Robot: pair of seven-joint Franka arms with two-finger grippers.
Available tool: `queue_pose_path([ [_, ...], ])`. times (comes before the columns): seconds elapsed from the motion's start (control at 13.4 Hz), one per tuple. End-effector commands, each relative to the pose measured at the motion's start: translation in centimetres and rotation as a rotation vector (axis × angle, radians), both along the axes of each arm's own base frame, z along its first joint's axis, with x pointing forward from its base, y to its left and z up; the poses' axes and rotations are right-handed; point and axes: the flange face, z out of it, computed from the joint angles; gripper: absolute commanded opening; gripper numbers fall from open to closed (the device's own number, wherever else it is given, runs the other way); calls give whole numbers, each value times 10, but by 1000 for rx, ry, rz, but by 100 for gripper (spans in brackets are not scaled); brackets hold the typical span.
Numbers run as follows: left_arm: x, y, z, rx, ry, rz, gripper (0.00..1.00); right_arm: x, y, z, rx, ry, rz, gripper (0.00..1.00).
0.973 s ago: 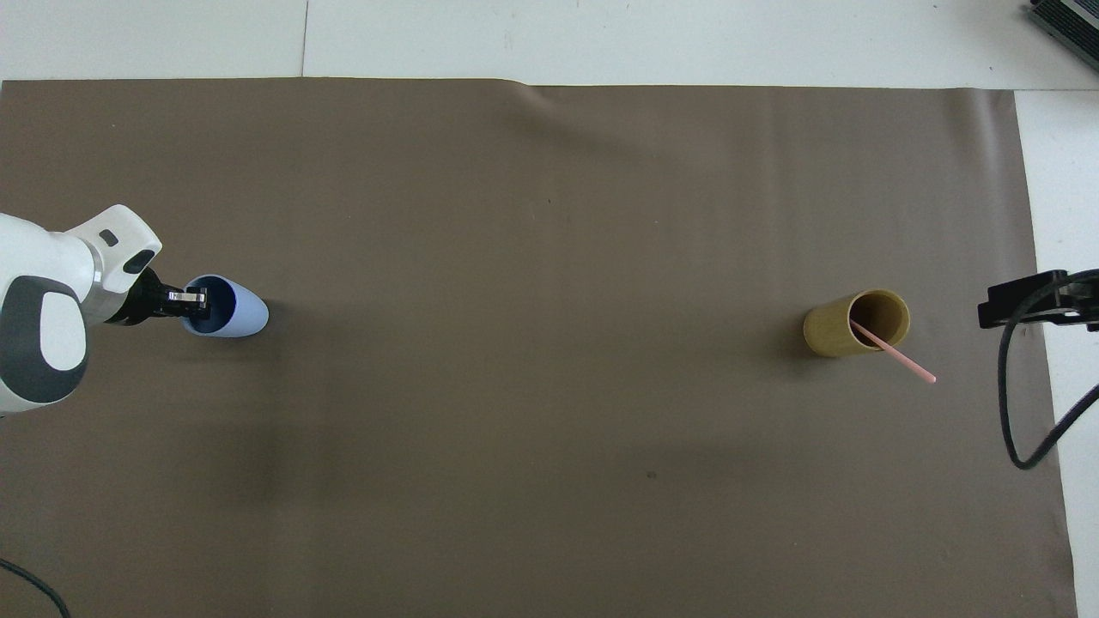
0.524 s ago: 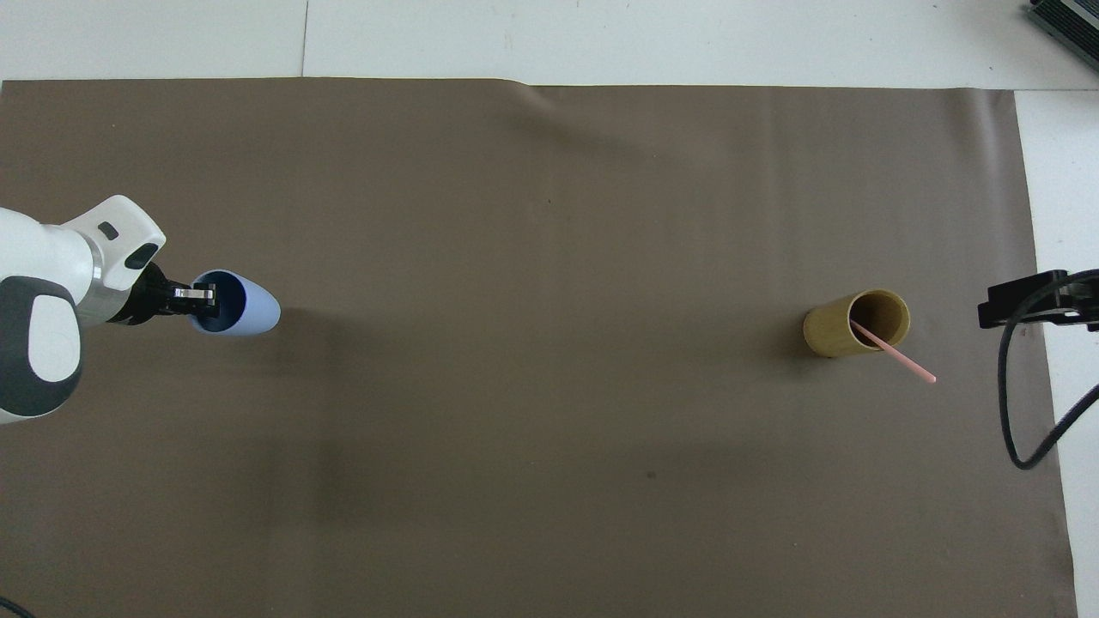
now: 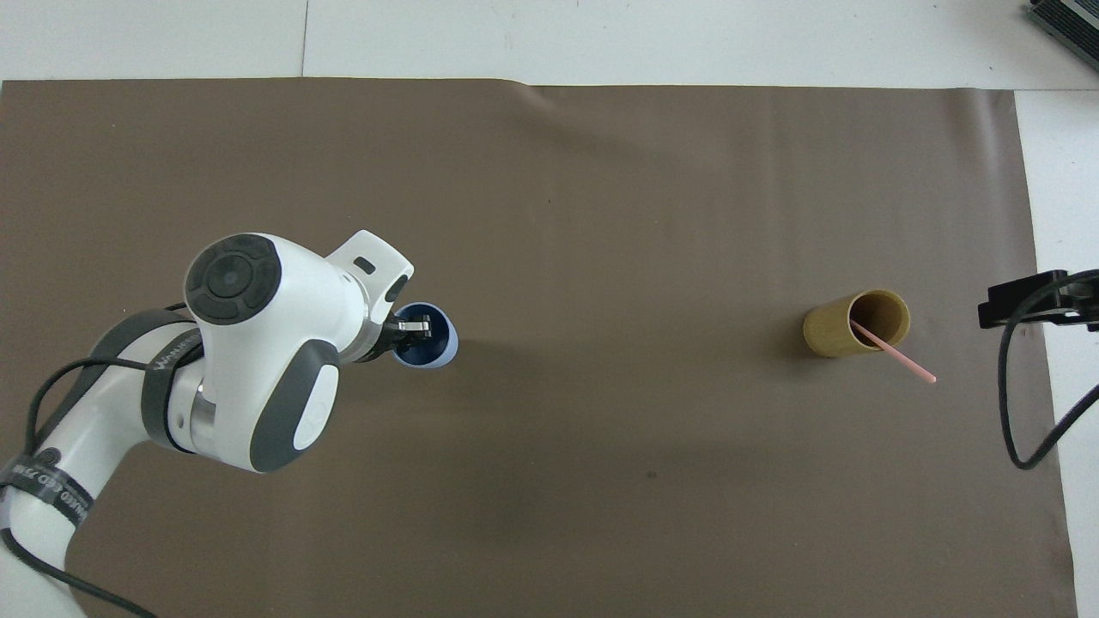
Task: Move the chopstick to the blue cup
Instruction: 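Carry the blue cup with the left gripper toward the table center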
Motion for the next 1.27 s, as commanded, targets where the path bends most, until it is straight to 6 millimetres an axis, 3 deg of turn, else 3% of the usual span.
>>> queue_pose_path([
  [0.0, -20, -35, -5, 9, -21, 2, 0, -5, 0, 2, 15, 0, -1, 100],
  [0.07, -34, -61, -22, 20, -2, -12, 0, -5, 0, 2, 16, 2, -1, 100],
  [0.15, -38, -75, -27, 7, -23, 6, 0, -5, 0, 2, 17, 2, -1, 100],
  [0.37, -54, -101, -43, 14, -16, -46, 0, -5, 0, 2, 17, 2, -1, 100],
  [0.45, -55, -101, -43, 17, -12, -47, 14, -5, 0, 2, 16, 2, -1, 100],
  [0.6, -53, -102, -41, 13, -18, -51, 84, -10, 0, 4, 18, 14, -1, 100],
  [0.67, -50, -102, -38, 8, -25, -48, 100, -15, -4, 8, 14, 17, -8, 100],
  [0.97, -51, -82, 4, 19, 3, -65, 100, -18, -5, 9, 16, 11, 5, 100],
  [1.2, -44, -32, 53, 14, 4, -76, 100, -10, -6, -48, 19, 80, 0, 100],
])
